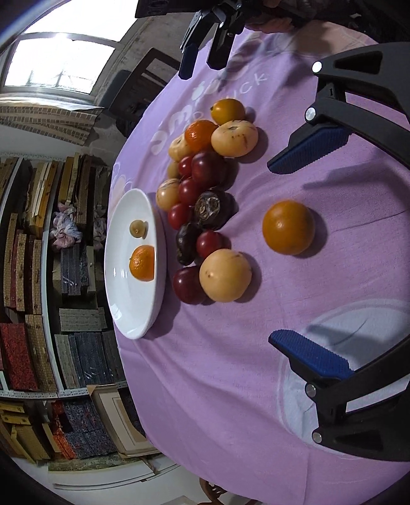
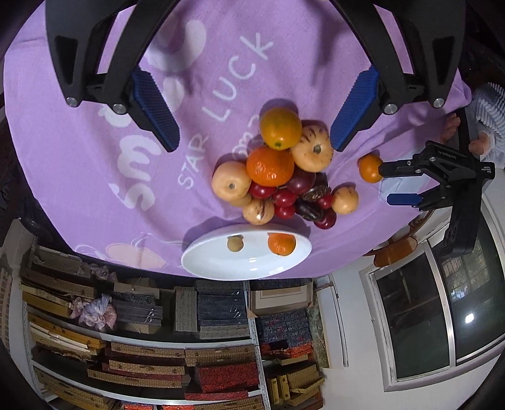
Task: Organize fruits
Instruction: 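Grasp a small yellow citrus with the right tool while the left tool grasps an orange fruit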
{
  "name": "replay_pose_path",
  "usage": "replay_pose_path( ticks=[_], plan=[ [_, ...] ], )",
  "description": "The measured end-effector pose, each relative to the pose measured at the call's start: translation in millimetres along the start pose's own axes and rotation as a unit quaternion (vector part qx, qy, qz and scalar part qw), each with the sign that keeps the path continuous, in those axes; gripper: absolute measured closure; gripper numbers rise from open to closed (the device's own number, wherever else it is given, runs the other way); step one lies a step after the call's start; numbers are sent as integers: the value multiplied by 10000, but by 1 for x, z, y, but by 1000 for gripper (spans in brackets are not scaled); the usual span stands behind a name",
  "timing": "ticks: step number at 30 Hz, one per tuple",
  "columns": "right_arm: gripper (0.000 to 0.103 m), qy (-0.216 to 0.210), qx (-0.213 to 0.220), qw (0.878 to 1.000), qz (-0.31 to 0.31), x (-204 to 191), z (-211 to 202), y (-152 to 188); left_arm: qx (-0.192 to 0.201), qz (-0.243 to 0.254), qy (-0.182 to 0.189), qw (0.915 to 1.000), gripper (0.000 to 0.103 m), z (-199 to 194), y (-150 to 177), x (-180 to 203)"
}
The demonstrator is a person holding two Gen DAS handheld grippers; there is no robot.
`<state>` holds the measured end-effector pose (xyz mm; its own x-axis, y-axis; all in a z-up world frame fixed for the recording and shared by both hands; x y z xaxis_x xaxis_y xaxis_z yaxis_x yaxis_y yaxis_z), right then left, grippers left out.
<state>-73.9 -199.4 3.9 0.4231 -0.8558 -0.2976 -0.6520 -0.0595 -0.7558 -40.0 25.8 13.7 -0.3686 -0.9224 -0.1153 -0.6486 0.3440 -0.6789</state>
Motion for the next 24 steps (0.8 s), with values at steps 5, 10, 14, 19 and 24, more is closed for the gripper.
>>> replay_pose_path(
  ticks=[5, 10, 14, 19, 24],
  plan=[
    [9, -4, -62, 10000, 48, 0, 5, 6, -11, 47, 104, 9999, 3, 11, 0, 10],
    [9, -58, -31, 9999, 160, 5, 5, 4, -77, -23, 240, 9997, 3, 21, -3, 13],
    [9, -138, -63, 9996, 232, 7, 4, 3, -188, 18, 219, 9996, 3, 26, -1, 14],
    [11, -165, -481, 9984, -259, -13, 20, 7, -279, -4, 188, 9994, 3, 30, 0, 14],
    [42, -122, -825, 9941, -692, -29, 38, 9, -444, -124, 300, 9985, 3, 35, 4, 9]
  ],
)
Point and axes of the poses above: each gripper's, at about its wrist camera, not at the fingertips, and z roughly the way its jaws point, x to its right, y to its underside, the point moved 2 cm from there along z, roughly the way its jaws point, and after that the axes turned 12 degrees about z, right-handed, at the moved point
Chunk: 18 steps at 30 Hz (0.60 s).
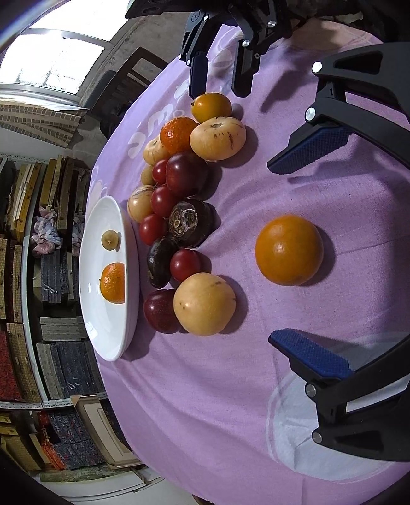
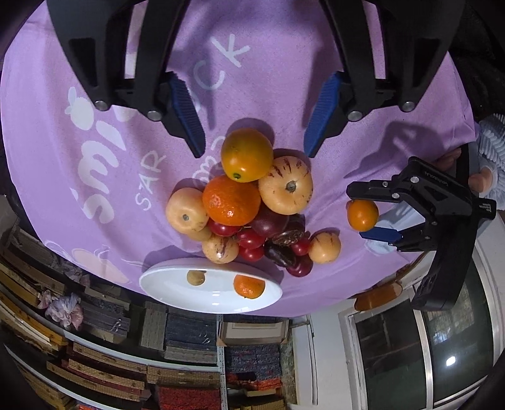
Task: Organize fruits
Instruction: 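Grasp a small yellow citrus with the right tool while the left tool grasps an orange fruit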
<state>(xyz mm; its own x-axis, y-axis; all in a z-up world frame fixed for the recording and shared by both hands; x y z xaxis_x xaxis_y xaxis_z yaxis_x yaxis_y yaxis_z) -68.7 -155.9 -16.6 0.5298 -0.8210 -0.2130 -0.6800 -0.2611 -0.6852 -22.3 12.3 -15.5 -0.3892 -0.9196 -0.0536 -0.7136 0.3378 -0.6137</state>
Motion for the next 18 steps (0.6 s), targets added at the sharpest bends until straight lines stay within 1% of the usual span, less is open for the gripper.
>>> replay_pose_path(
  ticks=[4, 6, 8, 10, 18],
  plan=[
    [46, 76, -8, 9999, -83, 1, 5, -5, -70, 44, -37, 10000, 3, 2, 1, 0],
    [59, 45, -78, 9999, -63, 4, 9, -6, -114, 112, -101, 9998, 3, 3, 1, 2],
    [65, 14, -162, 9999, -10, 6, 12, -7, -179, 206, -193, 9994, 3, 5, 0, 4],
    [65, -26, -184, 9998, 40, 9, 13, -8, -239, 297, -284, 9989, 3, 7, 1, 8],
    [66, -45, -305, 9994, 167, 14, 18, -8, -223, 293, -261, 9990, 3, 7, 0, 9]
  ],
)
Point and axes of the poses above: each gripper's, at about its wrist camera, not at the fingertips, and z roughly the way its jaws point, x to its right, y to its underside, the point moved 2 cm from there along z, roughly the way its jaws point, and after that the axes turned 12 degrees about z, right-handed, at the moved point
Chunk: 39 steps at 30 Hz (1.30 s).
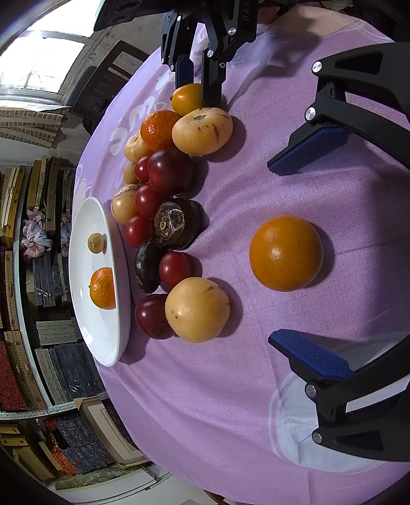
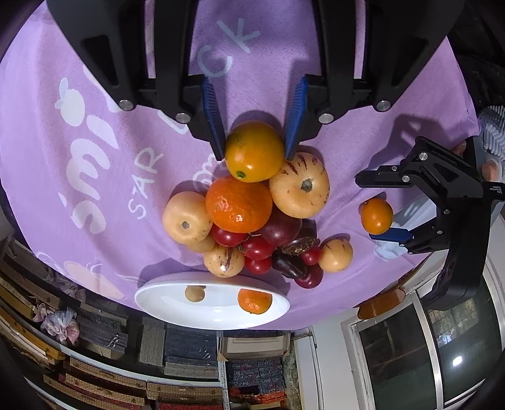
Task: Organize fruits
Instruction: 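Grasp a small yellow citrus with the right tool while the left tool grasps an orange fruit, then carry both fruits onto the white plate and open both tools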
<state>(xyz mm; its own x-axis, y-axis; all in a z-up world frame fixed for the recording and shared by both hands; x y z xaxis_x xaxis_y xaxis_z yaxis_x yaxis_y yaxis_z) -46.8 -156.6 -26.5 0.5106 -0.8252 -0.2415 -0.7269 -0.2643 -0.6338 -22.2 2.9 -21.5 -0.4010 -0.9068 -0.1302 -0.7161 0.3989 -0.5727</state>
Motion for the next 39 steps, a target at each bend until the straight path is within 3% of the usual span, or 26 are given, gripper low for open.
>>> replay_pose_path(
  ticks=[6, 14, 17, 21, 22, 27, 39],
  plan=[
    [66, -93, 2, 9998, 178, 7, -1, -1, 447, -125, 87, 9989, 3, -15, -1, -3],
    [66, -132, 33, 9990, 426, 16, -1, -2, 678, -44, 52, 9977, 3, -24, -2, 2],
    [66, -82, 40, 9992, 380, 15, 0, -2, 664, -135, 147, 9976, 17, -22, -2, -2],
    [66, -80, 31, 9993, 373, 14, 0, -2, 471, -258, 457, 9975, 53, -14, 1, -7],
    [66, -79, 32, 9992, 378, 14, 0, -2, 446, -276, 484, 9974, 56, -12, 2, -7],
    [66, -80, 36, 9992, 381, 14, 0, -2, 441, -199, 498, 9976, 64, -13, 2, -3],
    [66, -72, 29, 9992, 391, 14, 0, -2, 445, -140, 394, 9981, 65, -22, 11, 2]
  ],
)
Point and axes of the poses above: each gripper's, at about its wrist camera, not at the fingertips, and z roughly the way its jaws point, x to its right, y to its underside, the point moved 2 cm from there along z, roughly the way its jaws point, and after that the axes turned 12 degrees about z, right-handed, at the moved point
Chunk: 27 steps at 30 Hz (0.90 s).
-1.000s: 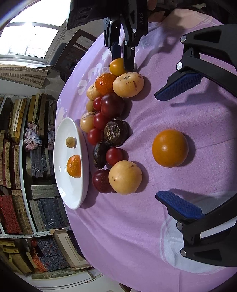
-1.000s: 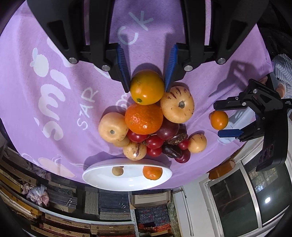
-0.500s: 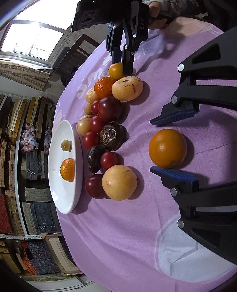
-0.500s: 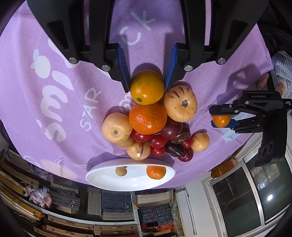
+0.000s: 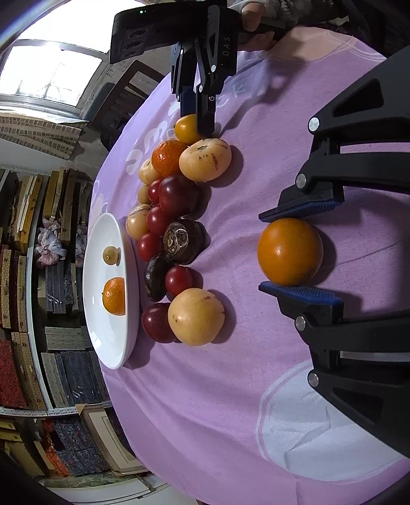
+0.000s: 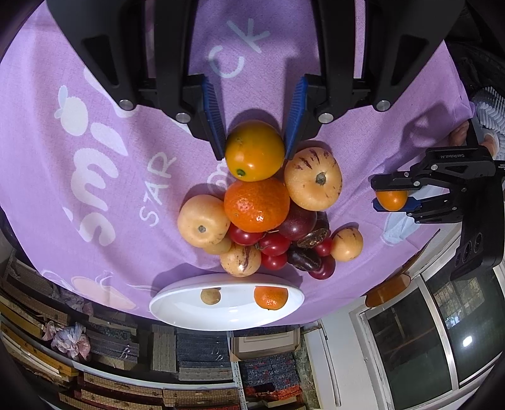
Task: Organize fruits
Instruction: 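Carry both fruits onto the white plate and open both tools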
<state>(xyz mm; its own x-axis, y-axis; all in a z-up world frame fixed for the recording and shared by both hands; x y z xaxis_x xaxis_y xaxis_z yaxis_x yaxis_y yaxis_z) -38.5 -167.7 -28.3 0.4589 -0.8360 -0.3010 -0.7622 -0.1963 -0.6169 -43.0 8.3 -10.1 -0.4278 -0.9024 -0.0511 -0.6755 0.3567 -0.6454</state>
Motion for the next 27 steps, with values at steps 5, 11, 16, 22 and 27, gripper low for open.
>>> replay_pose_path(
  ticks=[5, 11, 16, 22, 27],
  plan=[
    [66, -20, 62, 10000, 17, 1, -2, 0, 84, 3, -57, 9999, 65, -5, 1, 0],
    [66, -46, 241, 9996, 153, 5, -9, 1, 209, -111, 17, 9997, 65, -12, -6, -6],
    [66, 13, 345, 9993, 125, 7, -16, -8, 356, -123, -82, 9993, 65, -22, -32, -22],
    [66, 208, 674, 9975, -94, 5, -35, -50, 477, -100, -292, 9984, 65, -22, -85, -56],
    [66, 336, 765, 9962, -228, 3, -23, -108, 453, -158, -409, 9980, 65, -2, -132, -85]
  ],
)
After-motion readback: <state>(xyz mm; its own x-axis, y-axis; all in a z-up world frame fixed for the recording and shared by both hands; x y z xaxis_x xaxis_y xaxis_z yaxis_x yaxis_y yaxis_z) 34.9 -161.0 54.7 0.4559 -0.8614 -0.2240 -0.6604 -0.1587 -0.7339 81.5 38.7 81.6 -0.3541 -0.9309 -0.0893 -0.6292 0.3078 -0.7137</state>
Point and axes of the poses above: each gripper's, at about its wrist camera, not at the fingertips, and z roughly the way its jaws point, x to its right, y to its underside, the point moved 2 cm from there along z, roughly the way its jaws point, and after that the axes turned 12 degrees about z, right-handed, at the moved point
